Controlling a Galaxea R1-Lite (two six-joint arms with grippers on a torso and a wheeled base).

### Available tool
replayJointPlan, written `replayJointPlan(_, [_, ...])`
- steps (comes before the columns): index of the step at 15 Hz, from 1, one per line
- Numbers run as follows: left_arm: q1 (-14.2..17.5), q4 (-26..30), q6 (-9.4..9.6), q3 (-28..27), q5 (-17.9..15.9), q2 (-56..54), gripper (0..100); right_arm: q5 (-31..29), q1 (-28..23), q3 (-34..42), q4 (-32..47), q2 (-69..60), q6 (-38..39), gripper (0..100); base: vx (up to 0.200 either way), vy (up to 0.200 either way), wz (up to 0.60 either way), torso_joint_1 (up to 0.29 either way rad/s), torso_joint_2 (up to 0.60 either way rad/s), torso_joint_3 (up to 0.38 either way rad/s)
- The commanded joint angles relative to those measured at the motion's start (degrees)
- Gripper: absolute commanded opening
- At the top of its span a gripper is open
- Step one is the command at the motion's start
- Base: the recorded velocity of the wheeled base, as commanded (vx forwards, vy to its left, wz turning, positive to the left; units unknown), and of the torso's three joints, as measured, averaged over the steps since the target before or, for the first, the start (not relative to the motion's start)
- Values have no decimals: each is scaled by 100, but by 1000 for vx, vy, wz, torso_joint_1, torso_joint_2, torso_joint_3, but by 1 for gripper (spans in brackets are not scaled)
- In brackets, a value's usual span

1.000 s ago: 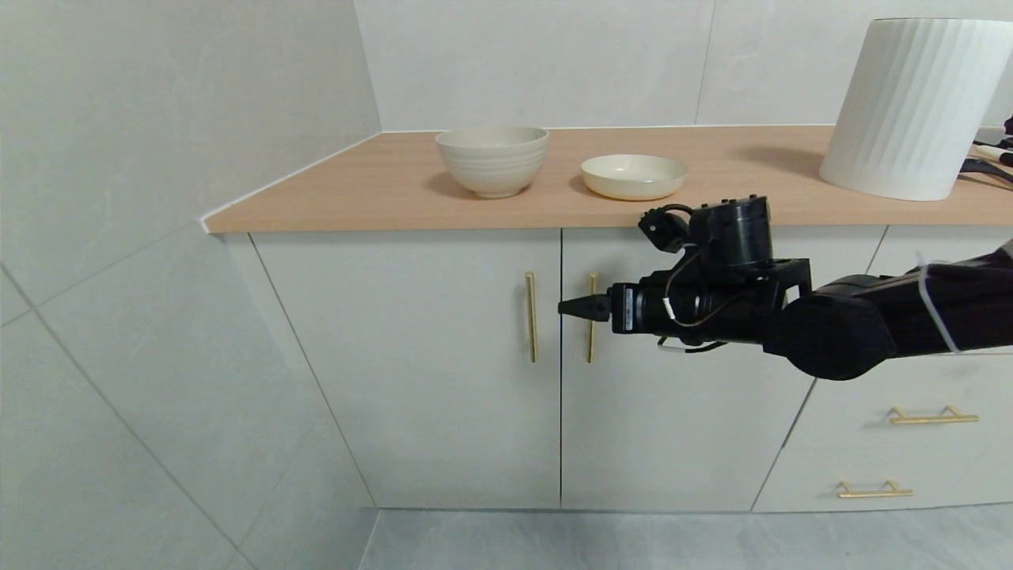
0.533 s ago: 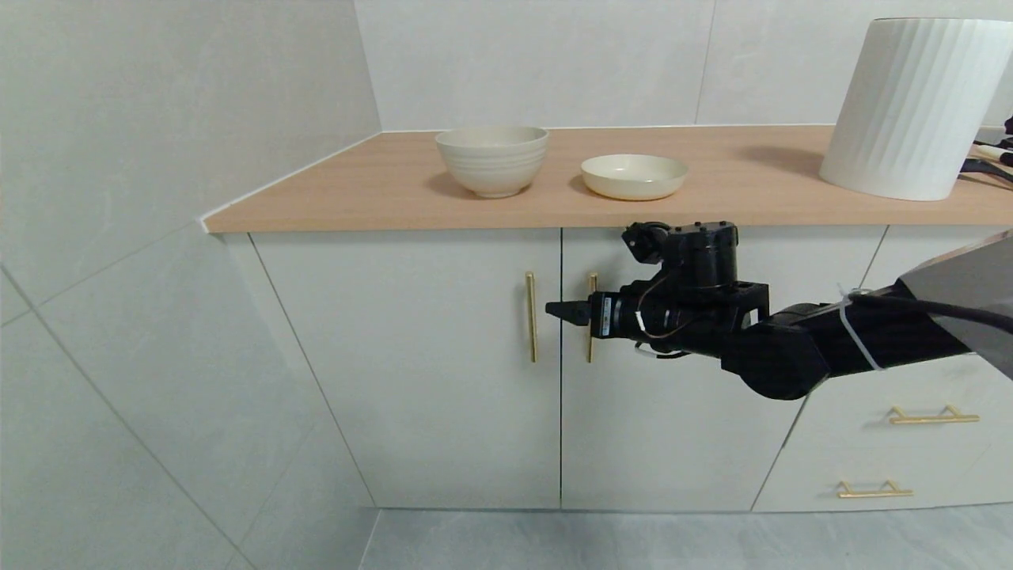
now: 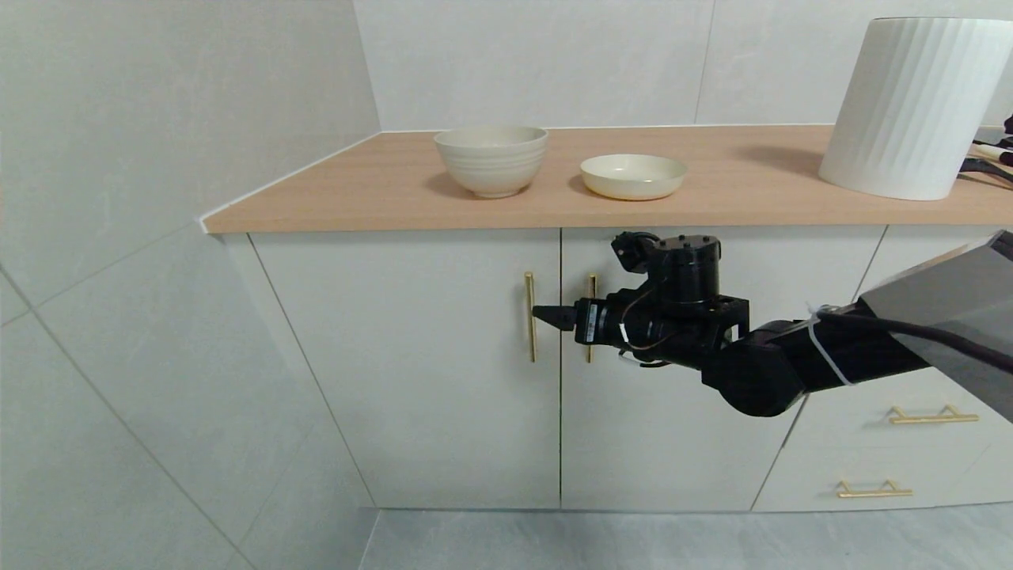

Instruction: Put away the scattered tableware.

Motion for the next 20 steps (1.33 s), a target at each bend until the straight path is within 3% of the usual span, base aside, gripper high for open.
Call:
replayJointPlan(1, [0,-2,-3,1,2,0,100,69,63,93,-1,-105,142,100,0,0,0,0,0,0])
replayJointPlan(4, [0,-2,-3,1,2,0,100,456,63,401,-10,-386,221,100,0,0,0,0,0,0])
replayJointPlan(5, [0,-2,-3,1,2,0,100,851,72,656,-10,-597,221,100,0,0,0,0,0,0])
replayJointPlan(14, [0,-2,-3,1,2,0,100,1097,291,1869,-203,-1362,195,100,0,0,0,0,0,0])
replayJointPlan(17, [0,-2,-3,1,2,0,100,1554,291,2572,-388,-1722,212,100,0,0,0,0,0,0])
replayJointPlan(19, [0,-2,120,10,-7,0,100,1660,300,2748,-388,-1854,204,100,0,0,0,0,0,0])
replayJointPlan(20, [0,-11,295,10,-7,0,100,1880,318,3064,-379,-2135,204,100,0,0,0,0,0,0])
